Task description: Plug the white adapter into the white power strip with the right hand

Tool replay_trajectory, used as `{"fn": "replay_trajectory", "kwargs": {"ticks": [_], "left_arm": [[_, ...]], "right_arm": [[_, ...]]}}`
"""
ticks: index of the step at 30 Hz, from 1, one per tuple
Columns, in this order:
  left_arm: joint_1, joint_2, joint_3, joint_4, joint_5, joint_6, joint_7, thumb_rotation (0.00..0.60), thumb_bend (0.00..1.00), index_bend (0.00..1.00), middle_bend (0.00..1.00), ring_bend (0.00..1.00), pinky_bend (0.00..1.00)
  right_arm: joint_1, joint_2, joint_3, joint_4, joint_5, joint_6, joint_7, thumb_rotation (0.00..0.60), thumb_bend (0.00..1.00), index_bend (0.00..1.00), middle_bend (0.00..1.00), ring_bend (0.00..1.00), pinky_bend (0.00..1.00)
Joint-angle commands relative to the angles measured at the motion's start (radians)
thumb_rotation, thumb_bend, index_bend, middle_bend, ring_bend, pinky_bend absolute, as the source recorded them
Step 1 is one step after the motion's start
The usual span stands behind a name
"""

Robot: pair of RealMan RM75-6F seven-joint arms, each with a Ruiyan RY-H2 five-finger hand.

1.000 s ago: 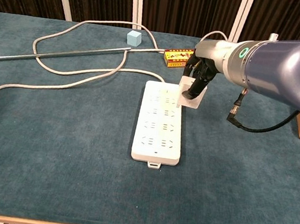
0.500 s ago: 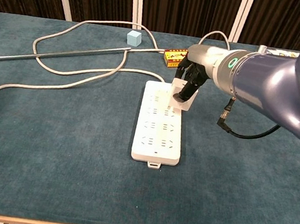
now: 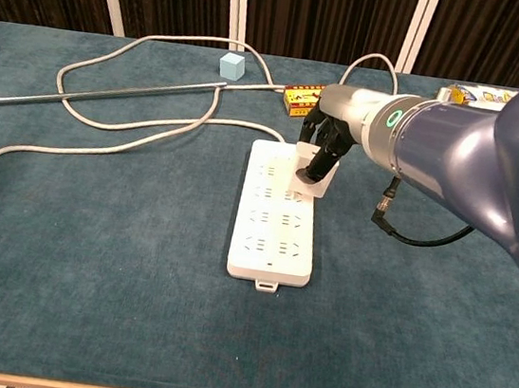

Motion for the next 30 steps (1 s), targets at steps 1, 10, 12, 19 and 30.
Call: {"fn": "replay_trajectory", "kwargs": {"ticks": [1,10,12,19,30], "left_arm": [[0.000,-0.001,0.000,0.000,0.000,0.000,0.001,0.600,0.09,0.21,0.01,0.00,0.00],[-0.001,-0.003,0.000,0.000,-0.004,-0.003,0.008,0.600,0.09,0.21,0.01,0.00,0.00],[-0.001,-0.002,-0.001,-0.001,-0.005,-0.002,0.007,0.600,0.09,0.21,0.01,0.00,0.00],[-0.002,-0.003,-0.002,0.000,-0.007,-0.003,0.011,0.600,0.09,0.21,0.01,0.00,0.00],[-0.002,-0.005,-0.001,-0.001,-0.010,-0.004,0.018,0.600,0.09,0.21,0.01,0.00,0.00]], "right_arm": [[-0.002,-0.002,-0.001,0.002,0.000,-0.003,0.000,0.600,0.56,0.56,0.49,0.30,0.01],[-0.006,-0.010,-0.003,0.019,-0.010,-0.008,-0.003,0.600,0.56,0.56,0.49,0.30,0.02],[-0.007,-0.013,-0.002,0.023,-0.011,-0.010,-0.003,0.600,0.56,0.56,0.49,0.30,0.02],[-0.009,-0.020,-0.001,0.038,-0.011,-0.022,-0.005,0.600,0.56,0.56,0.49,0.30,0.02],[-0.016,-0.025,0.000,0.051,-0.010,-0.040,-0.004,0.600,0.56,0.56,0.49,0.30,0.02]]}}
